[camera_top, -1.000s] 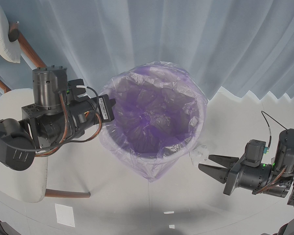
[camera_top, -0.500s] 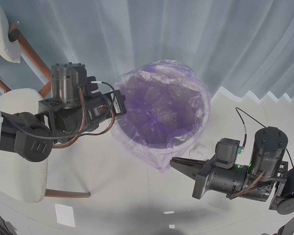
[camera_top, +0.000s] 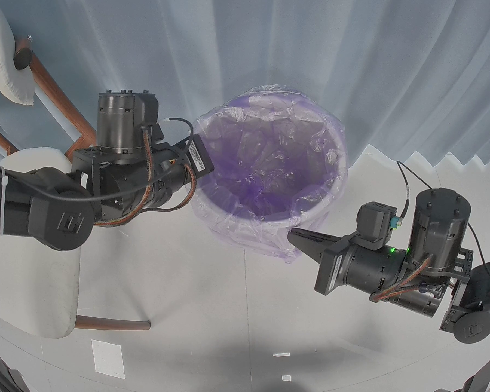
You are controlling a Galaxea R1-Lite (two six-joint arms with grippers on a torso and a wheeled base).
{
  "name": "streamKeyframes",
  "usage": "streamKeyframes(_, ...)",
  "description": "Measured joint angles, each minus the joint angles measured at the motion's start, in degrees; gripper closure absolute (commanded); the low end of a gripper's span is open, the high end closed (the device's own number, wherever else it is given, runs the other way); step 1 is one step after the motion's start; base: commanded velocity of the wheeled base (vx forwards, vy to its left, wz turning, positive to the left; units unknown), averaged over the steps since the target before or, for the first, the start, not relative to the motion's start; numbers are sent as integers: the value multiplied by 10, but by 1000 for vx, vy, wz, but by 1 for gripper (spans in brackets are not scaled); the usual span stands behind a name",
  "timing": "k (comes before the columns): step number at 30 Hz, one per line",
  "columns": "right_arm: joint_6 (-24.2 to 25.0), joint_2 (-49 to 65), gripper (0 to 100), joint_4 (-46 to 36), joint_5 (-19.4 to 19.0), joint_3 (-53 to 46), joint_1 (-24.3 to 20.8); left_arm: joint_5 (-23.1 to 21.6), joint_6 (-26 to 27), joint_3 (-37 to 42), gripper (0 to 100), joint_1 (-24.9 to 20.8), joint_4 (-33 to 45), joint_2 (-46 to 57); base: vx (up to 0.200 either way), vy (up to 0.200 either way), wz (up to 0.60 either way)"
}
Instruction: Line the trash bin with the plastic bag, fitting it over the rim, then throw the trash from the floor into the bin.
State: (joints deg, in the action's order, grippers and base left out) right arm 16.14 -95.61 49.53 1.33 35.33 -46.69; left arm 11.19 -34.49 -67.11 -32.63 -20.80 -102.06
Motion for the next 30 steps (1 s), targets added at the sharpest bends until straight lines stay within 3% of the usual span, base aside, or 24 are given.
streamKeyframes(30,-8,-66,100,-13,2,-15,54,-1,-3,-17,100,-14,2,24,0,0,0)
